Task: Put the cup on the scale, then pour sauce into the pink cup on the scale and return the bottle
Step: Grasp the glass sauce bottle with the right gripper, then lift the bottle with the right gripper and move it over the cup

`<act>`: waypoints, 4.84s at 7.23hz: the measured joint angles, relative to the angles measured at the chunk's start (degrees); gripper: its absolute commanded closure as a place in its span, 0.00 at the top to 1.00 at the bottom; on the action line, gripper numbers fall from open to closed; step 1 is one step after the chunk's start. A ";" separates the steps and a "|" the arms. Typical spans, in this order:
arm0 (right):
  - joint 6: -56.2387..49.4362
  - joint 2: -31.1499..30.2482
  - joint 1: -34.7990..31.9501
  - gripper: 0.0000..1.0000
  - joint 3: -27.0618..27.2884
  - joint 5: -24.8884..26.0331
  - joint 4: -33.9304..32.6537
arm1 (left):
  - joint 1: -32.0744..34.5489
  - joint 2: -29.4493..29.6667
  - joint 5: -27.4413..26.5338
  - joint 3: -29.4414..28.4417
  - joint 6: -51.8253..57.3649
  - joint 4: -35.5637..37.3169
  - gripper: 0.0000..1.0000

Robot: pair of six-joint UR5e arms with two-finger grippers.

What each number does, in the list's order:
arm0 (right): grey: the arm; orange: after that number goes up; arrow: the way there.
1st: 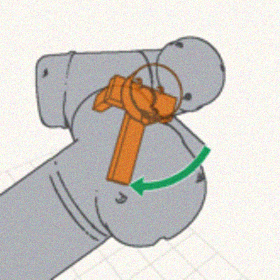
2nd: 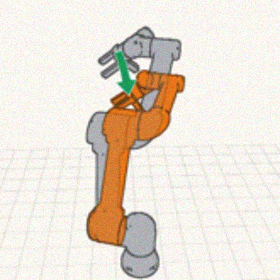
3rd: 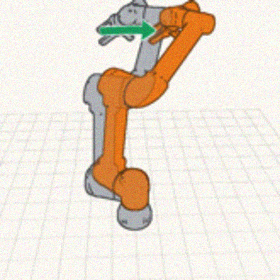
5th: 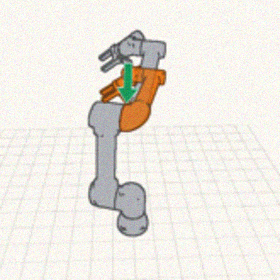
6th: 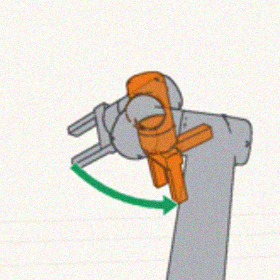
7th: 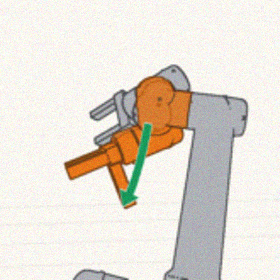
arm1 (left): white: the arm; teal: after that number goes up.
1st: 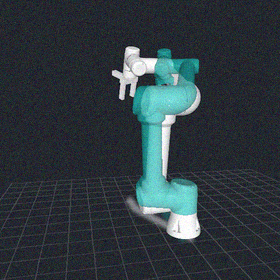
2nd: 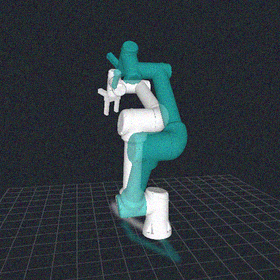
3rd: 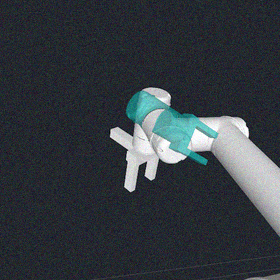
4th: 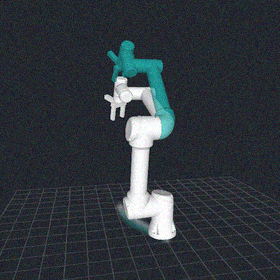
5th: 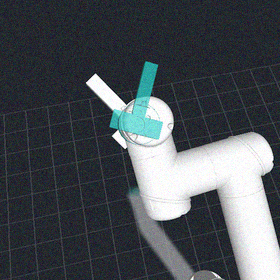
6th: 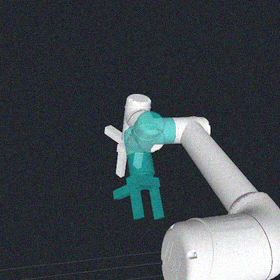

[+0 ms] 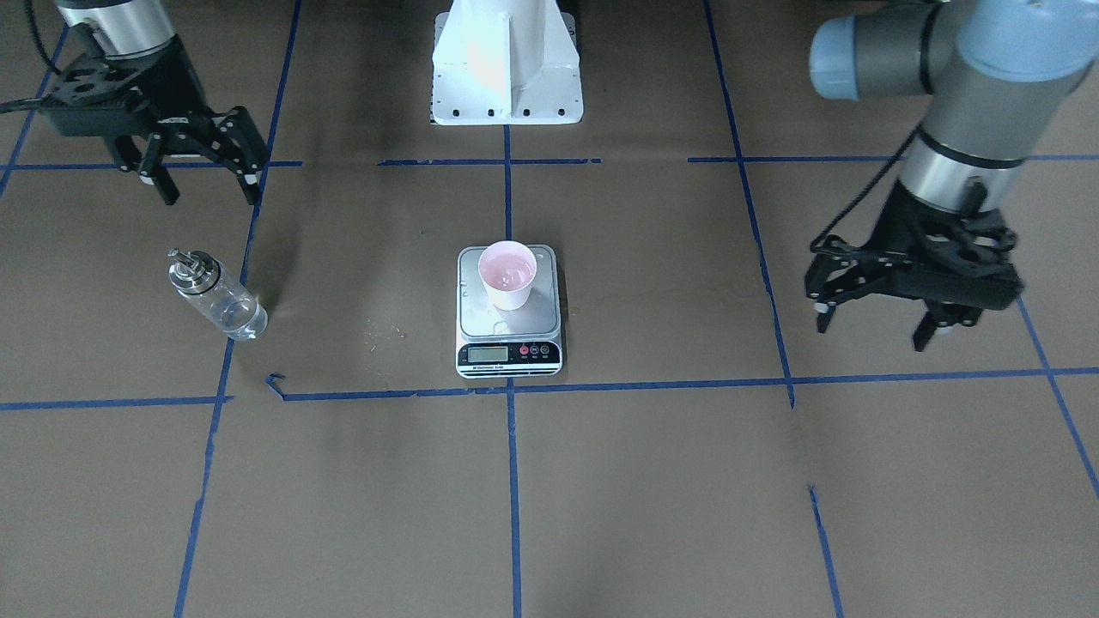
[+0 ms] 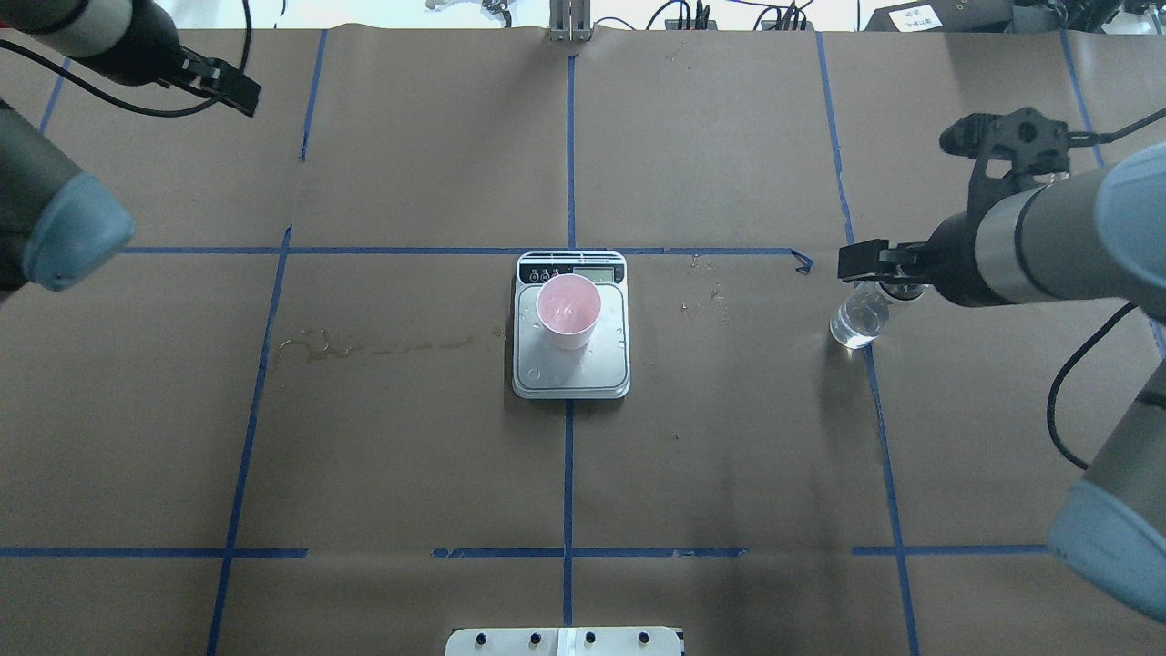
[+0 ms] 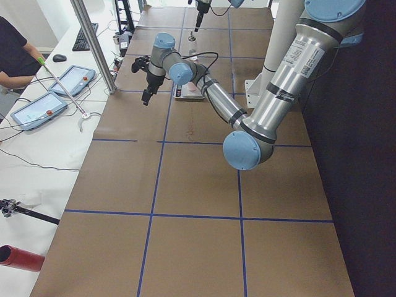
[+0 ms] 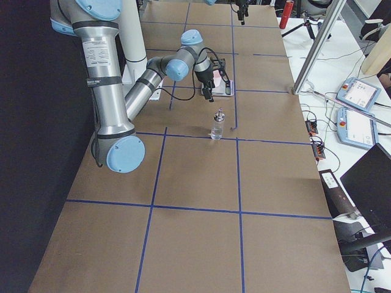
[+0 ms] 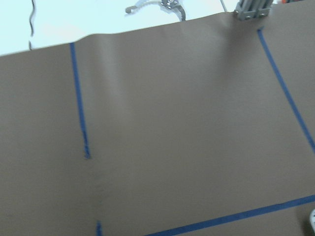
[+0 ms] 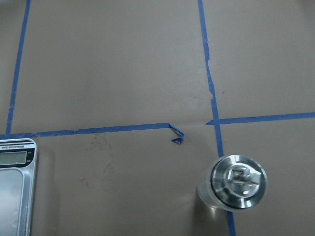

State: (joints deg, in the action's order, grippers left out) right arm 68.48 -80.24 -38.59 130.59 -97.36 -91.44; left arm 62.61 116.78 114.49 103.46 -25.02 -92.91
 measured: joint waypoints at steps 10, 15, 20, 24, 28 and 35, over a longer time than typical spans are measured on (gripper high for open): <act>15.52 -12.63 22.25 1.00 -21.00 51.21 30.80 | 4.79 -2.12 3.39 -1.78 8.27 -0.50 1.00; 8.40 -8.87 20.89 1.00 -30.21 54.62 38.13 | 4.63 -1.72 3.37 -3.79 7.67 -2.38 1.00; 5.41 -7.02 18.36 0.00 -29.90 53.99 38.55 | 4.62 -1.59 3.41 -3.88 7.48 -2.50 1.00; -18.39 1.63 17.49 0.00 -26.38 50.13 39.38 | 4.79 -2.02 3.69 -3.42 7.74 -2.54 1.00; -41.94 8.11 18.29 0.00 -27.71 54.84 30.19 | 5.10 -2.17 3.72 -2.95 8.15 -2.50 1.00; -50.23 16.95 25.24 0.00 -30.48 75.55 -4.75 | 5.15 -3.41 3.72 -3.09 8.40 -2.63 1.00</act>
State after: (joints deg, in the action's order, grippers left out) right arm 18.25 -63.29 -13.36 100.10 -21.81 -96.19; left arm 67.76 113.38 118.21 100.37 -16.62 -95.54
